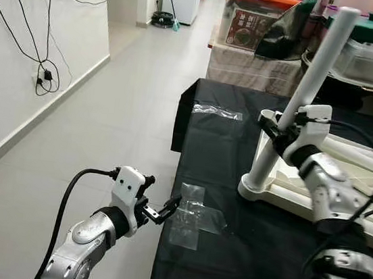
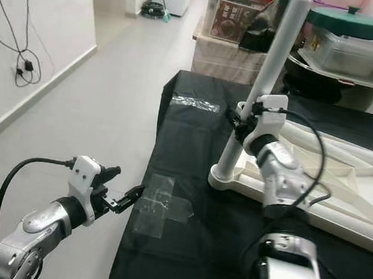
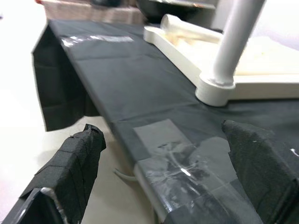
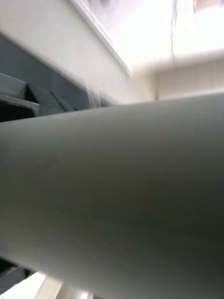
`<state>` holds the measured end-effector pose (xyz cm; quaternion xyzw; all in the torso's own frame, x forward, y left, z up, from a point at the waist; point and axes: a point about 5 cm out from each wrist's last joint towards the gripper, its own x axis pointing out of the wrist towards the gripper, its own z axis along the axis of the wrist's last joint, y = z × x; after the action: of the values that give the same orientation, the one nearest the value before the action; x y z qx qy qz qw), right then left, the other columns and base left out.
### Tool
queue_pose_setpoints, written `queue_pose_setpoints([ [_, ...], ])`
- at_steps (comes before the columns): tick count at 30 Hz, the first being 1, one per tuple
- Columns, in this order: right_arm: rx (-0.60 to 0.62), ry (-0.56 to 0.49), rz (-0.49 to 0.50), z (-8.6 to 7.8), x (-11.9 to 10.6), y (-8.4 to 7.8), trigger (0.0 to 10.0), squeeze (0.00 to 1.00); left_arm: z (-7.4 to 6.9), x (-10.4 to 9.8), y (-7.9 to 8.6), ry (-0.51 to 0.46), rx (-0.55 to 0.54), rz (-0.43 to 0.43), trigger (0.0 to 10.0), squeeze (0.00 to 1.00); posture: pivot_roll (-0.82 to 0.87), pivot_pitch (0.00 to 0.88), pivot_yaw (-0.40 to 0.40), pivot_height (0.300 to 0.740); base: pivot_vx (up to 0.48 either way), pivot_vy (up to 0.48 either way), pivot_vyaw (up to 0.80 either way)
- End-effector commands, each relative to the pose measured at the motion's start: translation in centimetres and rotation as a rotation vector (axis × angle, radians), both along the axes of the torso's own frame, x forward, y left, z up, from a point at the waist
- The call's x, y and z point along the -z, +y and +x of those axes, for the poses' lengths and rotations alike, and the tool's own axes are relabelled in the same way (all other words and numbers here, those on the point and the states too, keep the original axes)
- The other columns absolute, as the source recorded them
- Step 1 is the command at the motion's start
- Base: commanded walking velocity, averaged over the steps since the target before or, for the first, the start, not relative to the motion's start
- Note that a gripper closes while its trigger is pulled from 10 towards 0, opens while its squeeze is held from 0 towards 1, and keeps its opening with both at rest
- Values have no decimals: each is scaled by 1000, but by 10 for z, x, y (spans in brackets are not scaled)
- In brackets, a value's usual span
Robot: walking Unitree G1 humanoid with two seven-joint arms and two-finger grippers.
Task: Building children table
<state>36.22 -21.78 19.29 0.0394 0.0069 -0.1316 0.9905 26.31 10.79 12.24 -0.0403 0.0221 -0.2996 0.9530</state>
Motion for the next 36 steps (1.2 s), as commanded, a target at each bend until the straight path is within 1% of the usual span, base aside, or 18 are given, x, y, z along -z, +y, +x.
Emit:
queue_pose_setpoints([
  [1, 248, 230, 36, -25, 53, -15, 0, 0, -2, 3, 0, 16, -2, 12, 10000, 0, 79, 0, -83, 740, 0, 0, 0],
  [4, 336, 249, 58, -41, 65, 2, 0, 0, -3, 5, 0, 21, 0, 14, 10000, 0, 81, 0, -82, 740, 0, 0, 0],
  [10, 342, 277, 47, -38, 64, 6, 0, 0, -3, 5, 0, 23, -5, 14, 10000, 0, 80, 0, -91, 740, 0, 0, 0],
  [11, 320, 297, 44, -31, 62, 7, 10000, 0, -3, 5, 1, 23, -9, 13, 10000, 0, 75, 0, -92, 740, 0, 0, 0],
  [14, 323, 284, 47, -23, 53, 7, 10000, 0, -2, 5, 0, 24, -13, 11, 10000, 0, 75, 0, -92, 740, 0, 0, 0],
  [15, 343, 228, 52, -22, 44, 3, 10000, 0, -3, 5, -1, 24, -12, 10, 10000, 0, 75, 0, -91, 740, 0, 0, 0],
  [16, 328, 191, 52, -22, 38, 2, 10000, 1000, -3, 6, -1, 24, -12, 9, 10000, 0, 76, 0, -91, 740, 0, 0, 0],
  [21, 263, 138, 28, -18, 26, -5, 10000, 1000, -3, 6, 0, 24, -12, 9, 10000, 0, 75, 0, -89, 740, 0, 0, 0],
  [22, 218, 112, 48, -15, 23, -7, 10000, 0, -3, 6, 1, 25, -12, 10, 10000, 0, 68, 0, -81, 740, 0, 0, 0],
  [24, 54, 20, 89, -5, 14, -10, 10000, 0, -3, 6, 1, 25, -11, 13, 10000, 0, 68, 0, -79, 740, 0, 0, 0],
  [25, 54, 20, 89, -5, 14, -10, 10000, 0, -3, 6, 1, 25, -11, 13, 10000, 0, 68, 0, -79, 740, 0, 0, 0],
  [26, -70, -20, 96, -2, 10, -9, 10000, 0, -2, 7, 1, 25, -9, 16, 10000, 0, 67, 0, -79, 740, 0, 0, 0],
  [27, -216, -31, 53, -1, 11, -5, 10000, 0, -1, 7, 1, 25, -8, 16, 10000, 0, 59, 0, -76, 740, 0, 0, 0],
  [28, -353, -3, 20, -2, 19, 0, 10000, 0, -1, 7, 0, 24, -6, 16, 10000, 0, 59, 0, -76, 740, 0, 0, 0],
  [31, -441, 22, 2, -4, 25, 2, 10000, 0, -1, 7, 0, 23, -5, 16, 10000, 0, 59, 0, -76, 740, 0, 0, 0],
  [32, -569, 71, -1, -9, 34, 7, 10000, 0, 0, 6, -1, 20, -4, 14, 10000, 0, 67, 0, -79, 740, 0, 0, 0],
  [35, -628, 92, -14, -11, 36, 8, 10000, 0, 0, 5, -1, 19, -5, 14, 10000, 0, 67, 0, -79, 740, 0, 0, 0],
  [36, -660, 97, -18, -11, 35, 9, 8157, 0, 0, 6, 0, 19, -7, 15, 10000, 0, 70, 0, -80, 740, 0, 0, 0],
])
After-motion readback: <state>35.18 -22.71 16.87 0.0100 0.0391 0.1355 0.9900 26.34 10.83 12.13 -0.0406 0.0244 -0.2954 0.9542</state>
